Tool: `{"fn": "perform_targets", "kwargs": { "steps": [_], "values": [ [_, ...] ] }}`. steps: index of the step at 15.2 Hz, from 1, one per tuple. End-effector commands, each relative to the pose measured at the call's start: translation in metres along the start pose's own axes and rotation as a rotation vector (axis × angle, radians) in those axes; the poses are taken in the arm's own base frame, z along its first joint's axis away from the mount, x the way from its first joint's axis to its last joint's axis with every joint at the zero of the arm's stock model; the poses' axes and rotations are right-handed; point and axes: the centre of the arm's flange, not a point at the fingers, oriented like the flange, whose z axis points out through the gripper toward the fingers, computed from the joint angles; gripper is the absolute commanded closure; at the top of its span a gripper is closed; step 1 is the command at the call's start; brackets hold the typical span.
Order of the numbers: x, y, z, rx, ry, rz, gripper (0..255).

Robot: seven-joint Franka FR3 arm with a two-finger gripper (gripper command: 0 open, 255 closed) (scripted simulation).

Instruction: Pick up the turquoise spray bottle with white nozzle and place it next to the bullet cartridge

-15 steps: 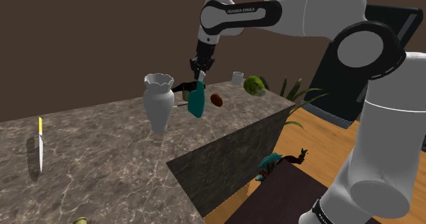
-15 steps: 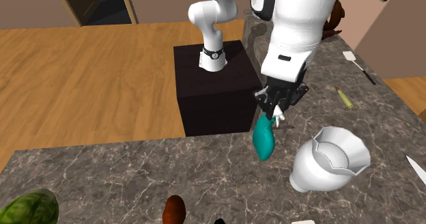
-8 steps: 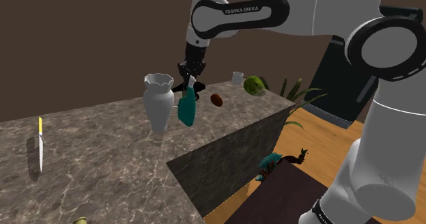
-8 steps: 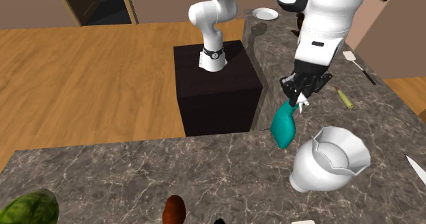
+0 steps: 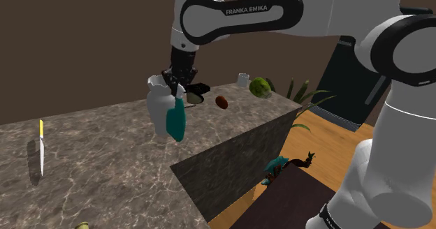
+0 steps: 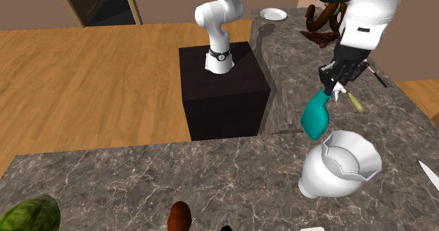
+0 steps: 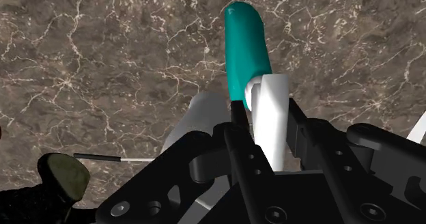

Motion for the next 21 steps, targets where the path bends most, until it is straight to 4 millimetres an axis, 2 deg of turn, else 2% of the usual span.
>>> {"fn": "perform_targets", "kwargs": {
  "steps": [1,21],
  "values": [
    [-0.008,-0.027,0.001,0.0,0.0,0.001,255],
    [-0.079,-0.281,-0.003,0.0,0.0,0.001,255]
  ]
}}
